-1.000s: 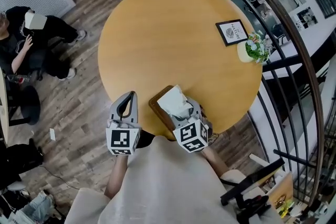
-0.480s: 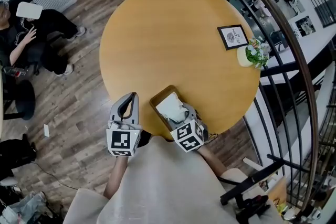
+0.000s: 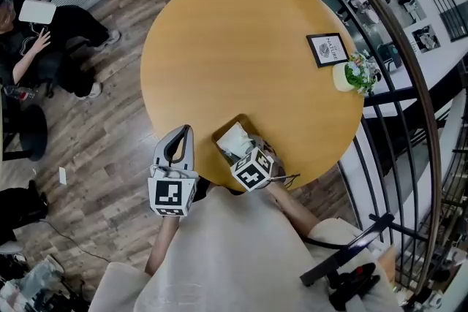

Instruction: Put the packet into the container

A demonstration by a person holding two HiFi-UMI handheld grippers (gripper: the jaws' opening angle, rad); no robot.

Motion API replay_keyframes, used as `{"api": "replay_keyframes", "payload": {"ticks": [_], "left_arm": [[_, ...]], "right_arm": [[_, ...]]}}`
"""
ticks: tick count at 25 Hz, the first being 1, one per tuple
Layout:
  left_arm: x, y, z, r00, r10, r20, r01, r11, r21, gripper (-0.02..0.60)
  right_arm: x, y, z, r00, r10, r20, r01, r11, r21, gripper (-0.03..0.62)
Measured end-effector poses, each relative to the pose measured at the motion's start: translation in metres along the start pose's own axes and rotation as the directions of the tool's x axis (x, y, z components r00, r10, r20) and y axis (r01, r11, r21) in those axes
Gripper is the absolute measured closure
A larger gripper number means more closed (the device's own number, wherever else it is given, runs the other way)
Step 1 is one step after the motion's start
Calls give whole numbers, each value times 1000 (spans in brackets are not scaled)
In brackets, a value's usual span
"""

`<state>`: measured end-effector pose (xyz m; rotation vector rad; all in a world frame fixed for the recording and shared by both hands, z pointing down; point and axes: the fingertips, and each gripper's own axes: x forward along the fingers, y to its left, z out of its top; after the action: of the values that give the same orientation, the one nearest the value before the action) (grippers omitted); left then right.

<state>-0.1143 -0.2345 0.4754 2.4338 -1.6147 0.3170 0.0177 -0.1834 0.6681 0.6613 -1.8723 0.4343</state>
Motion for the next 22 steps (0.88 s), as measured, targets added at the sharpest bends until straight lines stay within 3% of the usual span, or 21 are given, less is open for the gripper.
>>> {"api": "replay_keyframes", "payload": {"ticks": [6,12,22], "left_arm": [[0,1,-1,1000,18,5,-18,1000,-8,577],[-3,7,-2,999,37,7,-37,999,-16,577],[-5,9,-3,999,32,8,-32,999,-20,577]], "right_arm": [[15,-1,-3,991,16,-130,-12,999,32,330],[32,-2,-17,980,35,-198,-22,998,65,330],[45,0,-21,968,64,-242,-43,995,91,330]]}}
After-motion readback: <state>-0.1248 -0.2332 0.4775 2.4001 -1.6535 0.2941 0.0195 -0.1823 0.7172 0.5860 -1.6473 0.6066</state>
